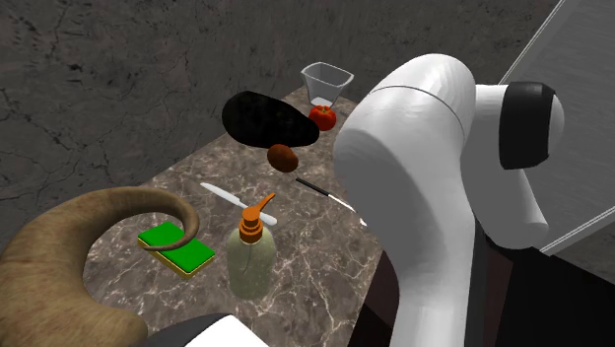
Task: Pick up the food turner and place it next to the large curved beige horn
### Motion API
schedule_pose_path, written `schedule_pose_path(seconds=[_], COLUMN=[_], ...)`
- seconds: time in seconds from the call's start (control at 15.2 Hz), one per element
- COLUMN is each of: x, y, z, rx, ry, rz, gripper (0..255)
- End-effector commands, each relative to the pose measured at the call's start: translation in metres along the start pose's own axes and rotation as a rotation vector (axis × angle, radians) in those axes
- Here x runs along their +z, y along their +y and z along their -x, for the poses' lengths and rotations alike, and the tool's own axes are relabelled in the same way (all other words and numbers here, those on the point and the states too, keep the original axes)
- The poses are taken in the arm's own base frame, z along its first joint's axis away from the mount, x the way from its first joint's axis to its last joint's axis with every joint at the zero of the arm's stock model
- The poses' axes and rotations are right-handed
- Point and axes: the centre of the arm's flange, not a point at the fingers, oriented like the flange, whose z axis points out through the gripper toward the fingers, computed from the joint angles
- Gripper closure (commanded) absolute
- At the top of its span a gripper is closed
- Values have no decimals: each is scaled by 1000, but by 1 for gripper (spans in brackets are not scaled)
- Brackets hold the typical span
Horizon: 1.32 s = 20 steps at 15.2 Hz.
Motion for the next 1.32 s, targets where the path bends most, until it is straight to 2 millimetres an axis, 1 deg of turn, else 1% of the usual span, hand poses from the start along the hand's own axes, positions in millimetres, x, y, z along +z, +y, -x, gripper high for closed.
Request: schedule_pose_path(seconds=[0.0, 0.33, 0.79, 0.86, 1.19, 1.25], x=[10, 37, 37, 37, 37, 24], y=[1, 1, 1, 1, 1, 1], z=[1, 3, 3, 3, 3, 3], rx=[0, 0, 0, 0, 0, 0], ry=[0, 0, 0, 0, 0, 0], rz=[0, 0, 0, 0, 0, 0], gripper=[255, 255, 255, 0, 0, 0])
